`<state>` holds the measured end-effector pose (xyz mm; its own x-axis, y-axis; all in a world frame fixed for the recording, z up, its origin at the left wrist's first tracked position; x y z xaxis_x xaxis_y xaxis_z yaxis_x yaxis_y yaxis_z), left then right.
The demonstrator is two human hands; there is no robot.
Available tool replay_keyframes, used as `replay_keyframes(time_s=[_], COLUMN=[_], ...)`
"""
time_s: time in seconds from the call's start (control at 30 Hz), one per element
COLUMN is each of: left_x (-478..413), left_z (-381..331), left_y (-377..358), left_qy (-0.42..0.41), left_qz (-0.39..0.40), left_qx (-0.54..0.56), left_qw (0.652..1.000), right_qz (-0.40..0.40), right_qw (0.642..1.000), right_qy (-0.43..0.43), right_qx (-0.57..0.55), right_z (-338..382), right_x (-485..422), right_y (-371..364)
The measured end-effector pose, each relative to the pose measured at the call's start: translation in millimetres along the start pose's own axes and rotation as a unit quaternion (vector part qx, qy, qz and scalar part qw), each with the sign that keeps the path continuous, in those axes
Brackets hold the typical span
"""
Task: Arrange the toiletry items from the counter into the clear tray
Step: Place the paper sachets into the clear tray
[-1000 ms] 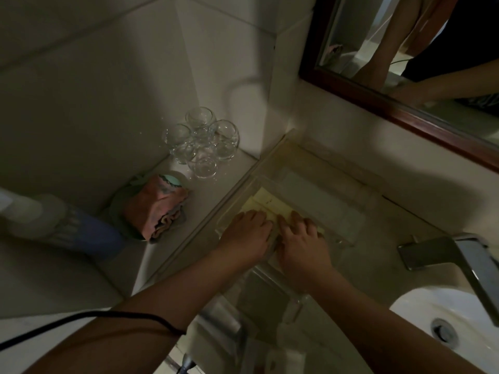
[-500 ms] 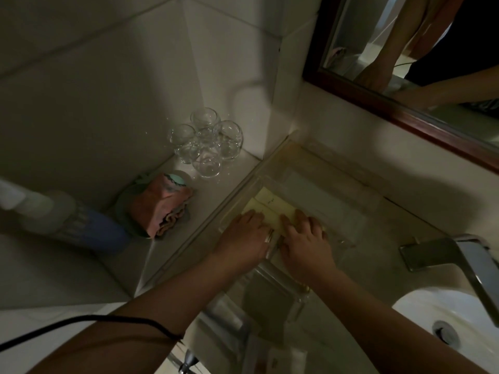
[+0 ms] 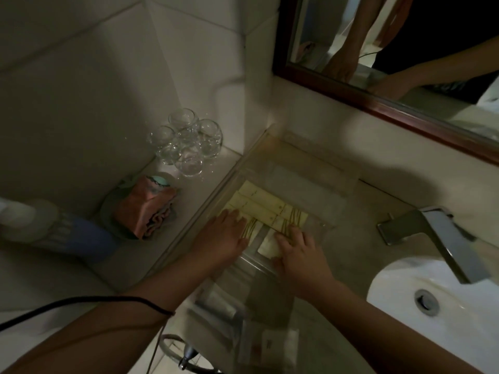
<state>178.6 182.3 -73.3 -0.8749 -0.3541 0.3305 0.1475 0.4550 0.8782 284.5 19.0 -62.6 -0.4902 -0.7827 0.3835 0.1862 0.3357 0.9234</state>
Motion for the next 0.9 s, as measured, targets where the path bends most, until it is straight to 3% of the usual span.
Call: replay_keyframes(time_s=[0.2,0.5,0.9], left_x=[10,12,17], left_z=[-1,2,0], left_y=[-1,-6,-3], left_qy=[-0.025,-0.037,-0.047], left_qz=[-0.01,0.052,0.055], left_qx=[0.003,-0.022,-0.01], left_qw=[1.0,0.998,0.997], right_qz=[-0.08,-0.05,-0.055], right_qw=[0.994,0.996,0.989], right_qy=[-0.07,-0.074,-0.101], right_qx=[0.029,-0.029,-0.087], right_z=[-6,8,17], right_x=[12,0,-6], right_y=[7,-1,-4])
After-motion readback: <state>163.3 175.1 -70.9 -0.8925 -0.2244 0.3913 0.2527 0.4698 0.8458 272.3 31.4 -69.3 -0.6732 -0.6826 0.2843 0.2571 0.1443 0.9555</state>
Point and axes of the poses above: each hand's wrist, its own x-axis away from the middle knuckle, its own y-axis out of the back of the hand, z = x × y, the point moved 2 cm from there along -x, towards the middle knuckle, and after that the axes turned 12 degrees about x, right-handed, at the moved point
